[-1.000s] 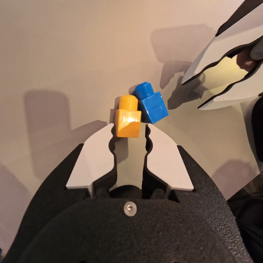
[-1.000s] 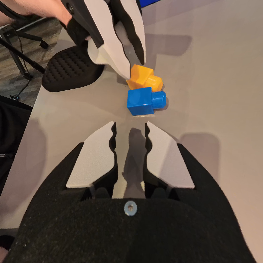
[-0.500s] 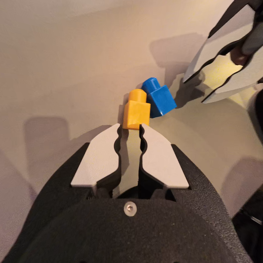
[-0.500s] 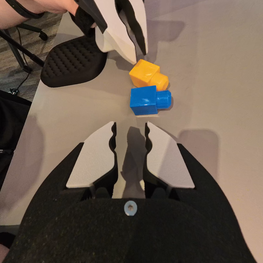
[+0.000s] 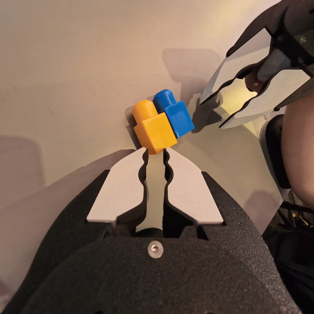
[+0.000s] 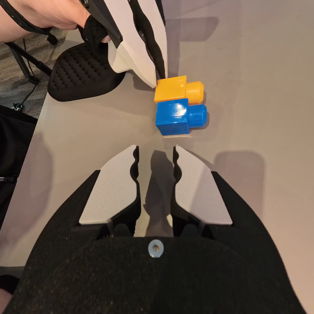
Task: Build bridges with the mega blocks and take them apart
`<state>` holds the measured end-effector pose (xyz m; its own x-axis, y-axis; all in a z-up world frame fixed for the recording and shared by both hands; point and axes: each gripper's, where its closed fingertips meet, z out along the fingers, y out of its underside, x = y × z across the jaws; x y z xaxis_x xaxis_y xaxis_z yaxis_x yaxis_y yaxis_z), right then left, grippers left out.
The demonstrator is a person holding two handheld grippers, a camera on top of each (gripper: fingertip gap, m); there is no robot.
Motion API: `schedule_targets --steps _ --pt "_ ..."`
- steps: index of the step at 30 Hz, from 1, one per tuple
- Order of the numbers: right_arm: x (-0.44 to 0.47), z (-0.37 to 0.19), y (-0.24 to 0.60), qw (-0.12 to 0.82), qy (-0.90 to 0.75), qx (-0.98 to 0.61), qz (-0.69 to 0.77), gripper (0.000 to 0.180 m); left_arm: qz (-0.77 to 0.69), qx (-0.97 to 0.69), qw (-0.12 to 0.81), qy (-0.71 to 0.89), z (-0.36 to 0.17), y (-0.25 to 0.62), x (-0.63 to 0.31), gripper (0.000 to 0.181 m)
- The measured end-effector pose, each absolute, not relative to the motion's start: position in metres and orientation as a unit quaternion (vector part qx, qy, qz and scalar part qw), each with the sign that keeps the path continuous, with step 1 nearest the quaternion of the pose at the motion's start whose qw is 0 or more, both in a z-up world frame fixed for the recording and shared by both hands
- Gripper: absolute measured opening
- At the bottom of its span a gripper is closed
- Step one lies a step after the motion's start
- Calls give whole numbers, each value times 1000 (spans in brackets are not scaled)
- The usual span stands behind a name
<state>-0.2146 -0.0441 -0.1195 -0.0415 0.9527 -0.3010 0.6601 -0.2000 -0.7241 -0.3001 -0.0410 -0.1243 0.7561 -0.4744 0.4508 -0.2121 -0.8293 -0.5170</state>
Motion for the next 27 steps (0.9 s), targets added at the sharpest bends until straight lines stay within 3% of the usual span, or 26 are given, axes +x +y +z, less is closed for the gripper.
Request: schedule_targets --steps 27 --pt "-226 -125 -46 196 -620 -656 383 37 -315 -906 235 159 -120 -33 -312 16"
